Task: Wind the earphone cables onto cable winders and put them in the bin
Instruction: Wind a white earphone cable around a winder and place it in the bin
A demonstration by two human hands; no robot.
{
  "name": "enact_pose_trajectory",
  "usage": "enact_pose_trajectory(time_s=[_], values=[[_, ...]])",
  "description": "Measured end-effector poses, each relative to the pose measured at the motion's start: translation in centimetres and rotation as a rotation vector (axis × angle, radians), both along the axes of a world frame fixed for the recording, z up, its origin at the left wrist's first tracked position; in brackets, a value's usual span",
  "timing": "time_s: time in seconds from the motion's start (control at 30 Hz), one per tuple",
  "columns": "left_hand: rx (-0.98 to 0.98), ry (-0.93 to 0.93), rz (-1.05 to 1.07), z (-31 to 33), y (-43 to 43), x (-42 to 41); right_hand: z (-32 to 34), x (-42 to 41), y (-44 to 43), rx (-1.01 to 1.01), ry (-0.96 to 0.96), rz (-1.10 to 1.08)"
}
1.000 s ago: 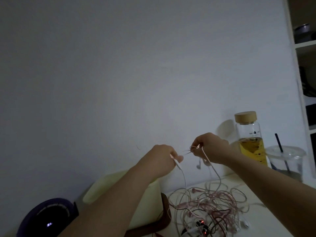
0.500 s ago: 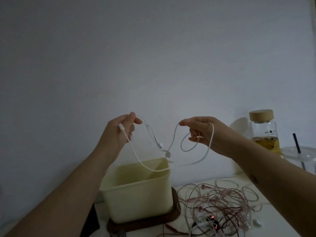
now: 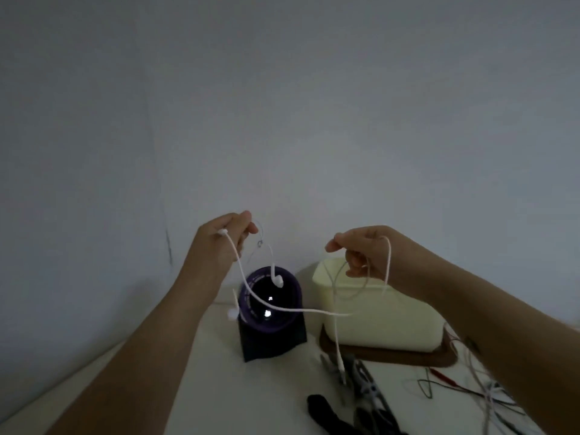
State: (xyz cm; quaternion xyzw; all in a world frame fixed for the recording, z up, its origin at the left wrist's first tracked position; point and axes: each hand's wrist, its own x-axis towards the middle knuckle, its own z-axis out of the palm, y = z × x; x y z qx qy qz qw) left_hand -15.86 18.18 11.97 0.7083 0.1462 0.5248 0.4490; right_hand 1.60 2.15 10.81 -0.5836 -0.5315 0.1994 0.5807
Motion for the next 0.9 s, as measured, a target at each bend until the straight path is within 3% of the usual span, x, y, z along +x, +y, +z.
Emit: enact_pose_trajectory(time_s=[0.2, 0.3, 0.37, 0.43, 0.47, 0.57, 0.63, 0.77, 0.9], values=[[-0.119, 0.005, 0.036, -3.7, 2.9, -4.3, -4.6, -5.3, 6.1, -0.403, -0.54, -0.009], [-0.117, 0.032, 0.035, -4.5, 3.8, -5.0, -5.4, -6.2, 7.0, -0.719, -0.608, 0.138], [-0.123, 0.043, 0.017, -4.8, 4.0, -4.9, -4.9, -6.1, 6.6, -0.776, -0.701, 0.158], [-0.124, 0.056, -0.007, -5.0, 4.2, -4.5, -4.3, -5.7, 6.4, -0.675, -0.808, 0.1], [-0.121, 0.063, -0.025, -5.1, 4.1, -4.2, -4.1, -5.5, 6.4, -0.566, -0.765, 0.061], [-0.107, 0.088, -0.12, -5.2, 3.3, -2.7, -4.2, -5.1, 6.4, -0.23, -0.276, 0.043], [-0.078, 0.135, -0.189, -5.2, 2.4, -1.7, -4.6, -4.9, 6.3, -0.106, -0.05, 0.088], [-0.072, 0.202, -0.324, -5.5, 1.1, 0.6, -5.6, -4.3, 6.3, 0.017, 0.121, 0.143], [-0.089, 0.238, -0.325, -5.8, 1.1, 2.8, -5.8, -2.5, 5.9, 0.064, 0.164, 0.111]])
